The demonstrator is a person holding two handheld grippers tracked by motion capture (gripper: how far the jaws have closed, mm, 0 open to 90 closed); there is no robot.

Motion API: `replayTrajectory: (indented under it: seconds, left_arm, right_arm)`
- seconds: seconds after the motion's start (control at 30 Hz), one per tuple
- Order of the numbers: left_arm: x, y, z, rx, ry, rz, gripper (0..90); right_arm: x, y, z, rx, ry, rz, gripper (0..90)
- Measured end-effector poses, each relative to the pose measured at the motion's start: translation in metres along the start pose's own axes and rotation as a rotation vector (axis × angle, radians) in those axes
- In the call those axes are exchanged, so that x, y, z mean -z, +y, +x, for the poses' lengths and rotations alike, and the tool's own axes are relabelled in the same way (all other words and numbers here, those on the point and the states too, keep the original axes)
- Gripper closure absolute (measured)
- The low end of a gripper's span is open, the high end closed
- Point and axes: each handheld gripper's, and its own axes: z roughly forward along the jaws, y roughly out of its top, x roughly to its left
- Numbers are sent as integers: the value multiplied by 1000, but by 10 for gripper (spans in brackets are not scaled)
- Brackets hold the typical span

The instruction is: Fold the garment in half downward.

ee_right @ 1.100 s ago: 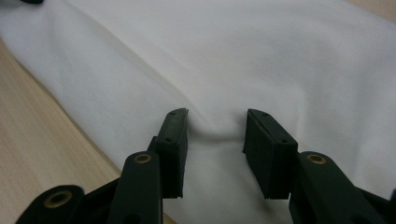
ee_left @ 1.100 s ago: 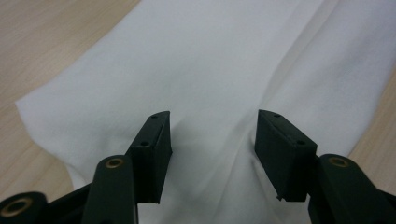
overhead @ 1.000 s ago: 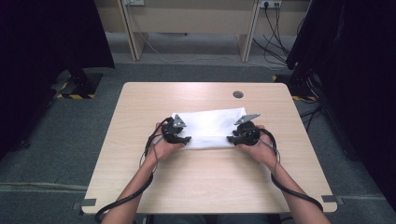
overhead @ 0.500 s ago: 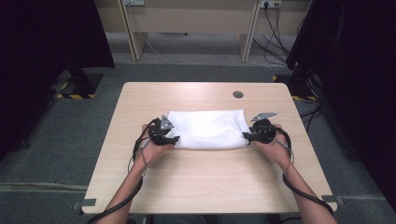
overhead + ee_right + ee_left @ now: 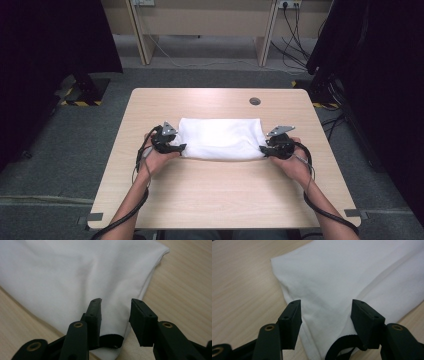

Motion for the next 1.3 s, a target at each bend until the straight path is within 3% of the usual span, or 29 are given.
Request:
replayTrajectory:
  seconds: [0.23, 0.4, 0.5, 0.73, 0.93, 1.0, 1.03, 1.3]
  left_arm:
    - [-5, -1, 2, 33, -23, 27, 481]
    - [-4, -1, 2, 31, -31, 33, 531]
    - [-2, -2, -4, -3, -31, 37, 557]
    - [4, -4, -11, -15, -39, 58, 587]
    - [18, -14, -27, -39, -53, 65, 588]
    - [18, -14, -27, -39, -53, 65, 588]
    - [23, -19, -34, -46, -55, 63, 588]
    - [33, -25, -47, -77, -55, 67, 588]
  right_arm:
    - [0, -3, 0, -2, 15, -15, 638]
    - [2, -5, -2, -1, 33, -12, 641]
    - [3, -7, -3, -9, 51, -13, 642]
    - [6, -11, -5, -5, 77, -4, 645]
    - [16, -17, -3, 25, 126, 26, 646]
    - [19, -20, -1, 34, 138, 31, 646]
    - [19, -20, -1, 34, 138, 31, 646]
    - [29, -28, 4, 66, 172, 48, 646]
